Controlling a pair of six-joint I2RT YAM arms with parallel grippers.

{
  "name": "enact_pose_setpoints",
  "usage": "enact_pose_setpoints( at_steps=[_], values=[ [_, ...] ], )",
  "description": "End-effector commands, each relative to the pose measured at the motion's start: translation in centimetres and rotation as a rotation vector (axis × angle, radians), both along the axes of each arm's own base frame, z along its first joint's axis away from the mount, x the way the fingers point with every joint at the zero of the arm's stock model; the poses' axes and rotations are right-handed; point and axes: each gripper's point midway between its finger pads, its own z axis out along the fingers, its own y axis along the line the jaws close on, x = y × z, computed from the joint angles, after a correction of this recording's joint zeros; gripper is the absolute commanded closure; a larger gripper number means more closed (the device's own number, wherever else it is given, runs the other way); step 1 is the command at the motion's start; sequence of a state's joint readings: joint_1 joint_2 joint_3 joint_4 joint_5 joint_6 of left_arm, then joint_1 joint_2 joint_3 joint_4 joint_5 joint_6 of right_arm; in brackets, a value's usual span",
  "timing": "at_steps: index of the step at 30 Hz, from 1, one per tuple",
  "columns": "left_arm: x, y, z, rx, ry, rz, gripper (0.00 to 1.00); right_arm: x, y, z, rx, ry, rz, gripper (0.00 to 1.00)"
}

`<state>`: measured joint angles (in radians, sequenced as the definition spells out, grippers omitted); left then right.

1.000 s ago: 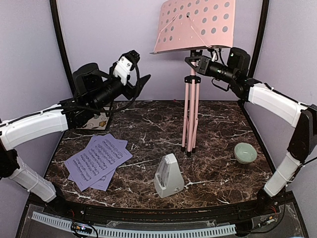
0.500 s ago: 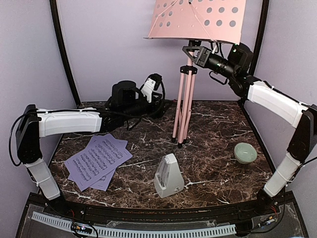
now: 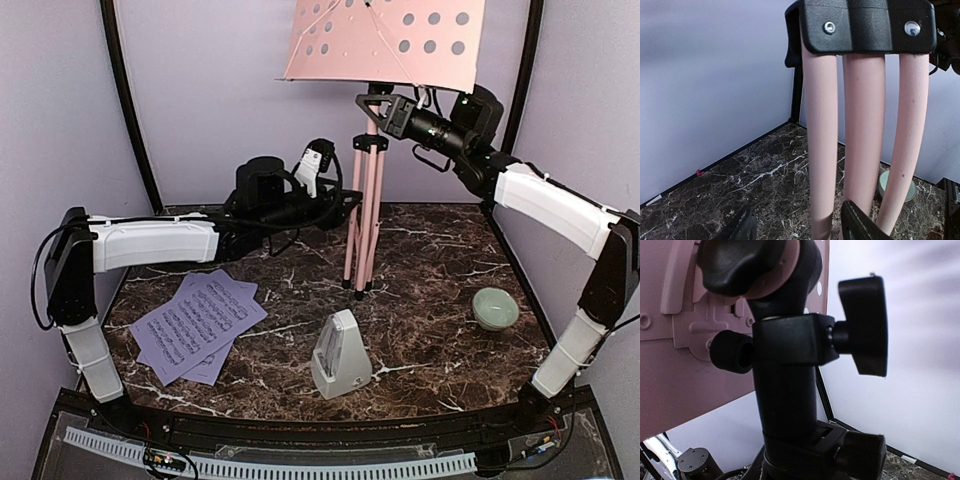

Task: Set up the instrument practice props

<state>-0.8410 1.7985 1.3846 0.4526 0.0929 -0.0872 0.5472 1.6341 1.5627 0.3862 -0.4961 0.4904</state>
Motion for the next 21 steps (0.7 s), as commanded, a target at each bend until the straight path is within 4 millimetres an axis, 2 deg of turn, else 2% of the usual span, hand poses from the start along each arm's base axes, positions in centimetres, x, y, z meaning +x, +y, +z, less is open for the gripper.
enact_pose_setpoints(
  at_steps=[1,9,12,15,21],
  values=[
    [0.7,-0.3,1.8,-0.023,0.001,0.038,0.42,-6.1,-3.6,12.8,0.244,-0.36,-0.027,1.0],
    [2.9,0.1,-0.3,0.086,0.0,0.144,0.54,-6.4,-3.3,12.9,0.248,-0.348,-0.012,1.0],
    [3.6,-0.1,-0.4,0.128,-0.02,0.163,0.57,-6.6,-3.2,12.8,0.251,-0.338,-0.006,1.0],
    [4.0,0.0,-0.9,0.168,-0.035,0.177,0.68,-6.7,-3.0,12.7,0.239,-0.326,0.002,1.0],
    [2.5,-0.6,-1.9,0.287,-0.199,0.051,0.9,-6.9,-2.7,12.6,0.191,-0.306,0.013,1.0]
  ],
)
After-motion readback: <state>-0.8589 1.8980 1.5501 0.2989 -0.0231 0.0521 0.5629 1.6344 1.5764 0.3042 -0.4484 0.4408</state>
